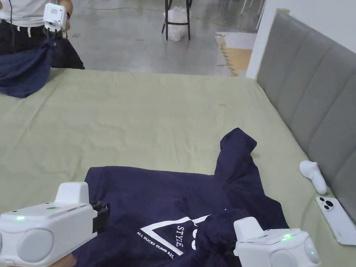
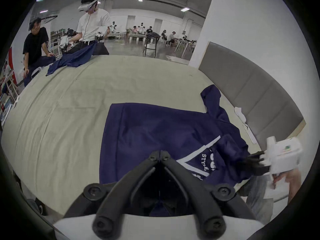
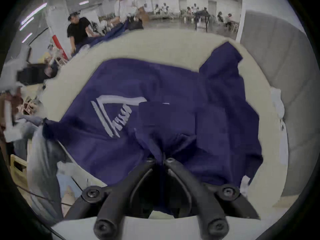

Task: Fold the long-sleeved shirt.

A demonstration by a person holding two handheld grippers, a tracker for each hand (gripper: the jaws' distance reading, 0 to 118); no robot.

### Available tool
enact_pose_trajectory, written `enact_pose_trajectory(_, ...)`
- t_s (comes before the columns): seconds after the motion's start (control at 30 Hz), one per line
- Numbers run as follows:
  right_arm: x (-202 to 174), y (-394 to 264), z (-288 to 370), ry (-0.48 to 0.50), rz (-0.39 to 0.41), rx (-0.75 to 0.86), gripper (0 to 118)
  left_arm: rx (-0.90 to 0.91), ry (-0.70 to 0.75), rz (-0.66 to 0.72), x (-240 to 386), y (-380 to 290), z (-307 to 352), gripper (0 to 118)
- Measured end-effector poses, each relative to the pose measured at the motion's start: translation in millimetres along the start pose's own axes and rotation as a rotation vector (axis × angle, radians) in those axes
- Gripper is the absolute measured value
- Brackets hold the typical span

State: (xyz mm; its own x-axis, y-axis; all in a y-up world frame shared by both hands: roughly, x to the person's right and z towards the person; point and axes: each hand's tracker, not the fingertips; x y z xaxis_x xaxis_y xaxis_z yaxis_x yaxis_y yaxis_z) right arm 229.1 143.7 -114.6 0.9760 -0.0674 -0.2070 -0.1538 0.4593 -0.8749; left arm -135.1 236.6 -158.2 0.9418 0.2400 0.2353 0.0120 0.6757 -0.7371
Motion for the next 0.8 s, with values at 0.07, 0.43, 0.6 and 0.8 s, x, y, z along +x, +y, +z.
enact_pose_trajectory(0.07,1.7,-1.5,-26.1,0.004,-0.022,-0.052,2,-0.002,0.005,0.004,2.0,-3.3,2.9,4)
enact_pose_trajectory(0.43,4.4,10.5,73.8,0.099,-0.105,0.207,94,-0.024,-0.017,0.014,2.7,-12.9,8.7,4)
enact_pose_trajectory(0.6,10.3,18.4,100.0,-0.011,-0.095,0.254,4,-0.023,-0.012,0.015,-0.3,-1.5,-1.3,4)
enact_pose_trajectory(0.8,18.6,36.5,100.0,-0.038,-0.147,0.310,1,-0.016,0.022,-0.012,-10.7,26.7,-27.4,4)
